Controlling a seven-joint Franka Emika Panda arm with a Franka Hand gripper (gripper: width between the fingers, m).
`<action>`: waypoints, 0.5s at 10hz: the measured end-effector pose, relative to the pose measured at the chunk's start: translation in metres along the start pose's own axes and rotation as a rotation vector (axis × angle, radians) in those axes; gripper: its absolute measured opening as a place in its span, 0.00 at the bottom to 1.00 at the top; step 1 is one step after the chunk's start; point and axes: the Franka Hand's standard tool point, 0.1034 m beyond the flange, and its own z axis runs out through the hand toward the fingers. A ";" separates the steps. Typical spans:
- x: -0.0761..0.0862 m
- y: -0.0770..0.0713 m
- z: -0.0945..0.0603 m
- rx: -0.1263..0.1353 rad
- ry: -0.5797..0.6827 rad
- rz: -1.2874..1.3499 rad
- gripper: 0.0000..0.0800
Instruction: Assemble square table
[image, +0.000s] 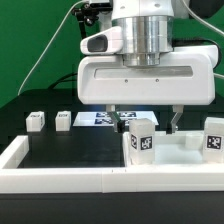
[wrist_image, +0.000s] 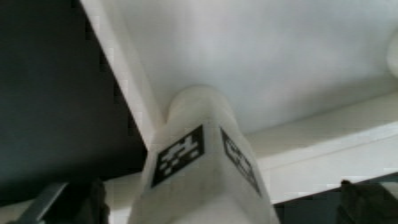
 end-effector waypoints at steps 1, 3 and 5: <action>0.000 0.000 0.000 -0.003 0.000 -0.043 0.81; 0.000 0.001 0.000 -0.008 0.000 -0.198 0.81; 0.001 0.002 0.000 -0.012 0.001 -0.244 0.81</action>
Offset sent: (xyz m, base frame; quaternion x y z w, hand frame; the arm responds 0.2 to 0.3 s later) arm -0.0045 0.0038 0.0046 -0.0003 -0.0043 -0.0957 0.9954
